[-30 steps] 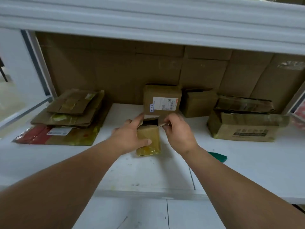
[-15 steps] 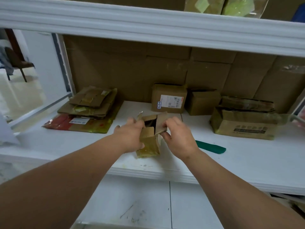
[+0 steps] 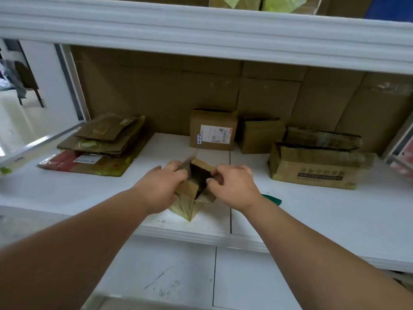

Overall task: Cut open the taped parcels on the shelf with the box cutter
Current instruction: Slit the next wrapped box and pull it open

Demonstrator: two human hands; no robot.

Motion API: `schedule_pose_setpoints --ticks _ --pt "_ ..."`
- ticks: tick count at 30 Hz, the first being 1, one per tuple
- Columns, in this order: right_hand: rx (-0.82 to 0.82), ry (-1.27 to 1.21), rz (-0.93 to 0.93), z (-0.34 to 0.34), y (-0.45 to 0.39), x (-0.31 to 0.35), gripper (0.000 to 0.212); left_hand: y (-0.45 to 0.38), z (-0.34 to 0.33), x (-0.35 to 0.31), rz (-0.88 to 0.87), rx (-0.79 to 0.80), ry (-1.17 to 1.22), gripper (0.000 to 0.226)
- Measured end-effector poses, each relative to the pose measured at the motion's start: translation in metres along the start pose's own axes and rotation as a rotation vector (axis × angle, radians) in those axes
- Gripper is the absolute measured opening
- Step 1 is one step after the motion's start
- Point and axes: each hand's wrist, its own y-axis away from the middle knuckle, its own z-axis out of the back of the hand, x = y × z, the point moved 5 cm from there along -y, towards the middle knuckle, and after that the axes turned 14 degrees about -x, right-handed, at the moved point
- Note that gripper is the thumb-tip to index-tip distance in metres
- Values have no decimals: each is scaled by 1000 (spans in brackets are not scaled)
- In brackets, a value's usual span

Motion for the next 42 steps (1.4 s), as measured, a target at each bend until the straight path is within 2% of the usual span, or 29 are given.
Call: schedule_pose_setpoints --ticks 2,5,6,9,11,14,16,18,21,24,26,28,30,32,36,39,41,42 --pt "-35 30 -49 -6 -9 -5 26 0 2 -2 -16 17 17 40" --pt "-13 58 -173 -15 -23 -16 51 3 3 -5 -30 14 24 39" --pt "17 116 -177 -18 -28 -18 53 4 3 -6 -32 12 23 39" --pt "89 263 -148 -26 -36 -22 33 6 5 -5 -27 -1 15 38" --pt "66 221 -162 -28 -38 -24 27 9 4 -1 5 -17 22 35" --pt "47 20 -301 -28 -39 -38 35 14 0 11 109 -45 76 31" --pt "55 -220 -508 -27 -34 -53 37 13 0 18 196 -67 189 23" --pt "40 -485 -722 -27 -25 -64 35 10 -1 23 302 -77 314 27" --pt "22 -746 -881 -26 -14 -72 36 2 -1 29 472 -84 489 23" --pt "82 -939 -882 -22 -11 -70 53 -8 0 34 676 -97 733 18" --pt "132 -975 -830 -20 -9 -66 65 -13 -3 37 849 -76 909 30" --pt "151 -1023 -788 -19 -8 -63 67 -13 -8 38 988 -17 992 37" --pt "203 -1063 -741 -20 -6 -60 63 -12 -15 38 1037 66 993 35" --pt "245 -1055 -721 -23 -4 -59 60 -7 -21 41 1036 116 883 35" --pt "248 -950 -753 -31 2 -61 87 0 -30 54 996 122 590 53" --pt "255 -870 -722 -37 4 -57 84 -4 -20 66 862 -117 410 60" --pt "241 -807 -708 -42 3 -55 77 -11 -4 61 651 -311 334 54" --pt "233 -793 -707 -45 3 -54 72 -17 2 52 512 -345 326 48"
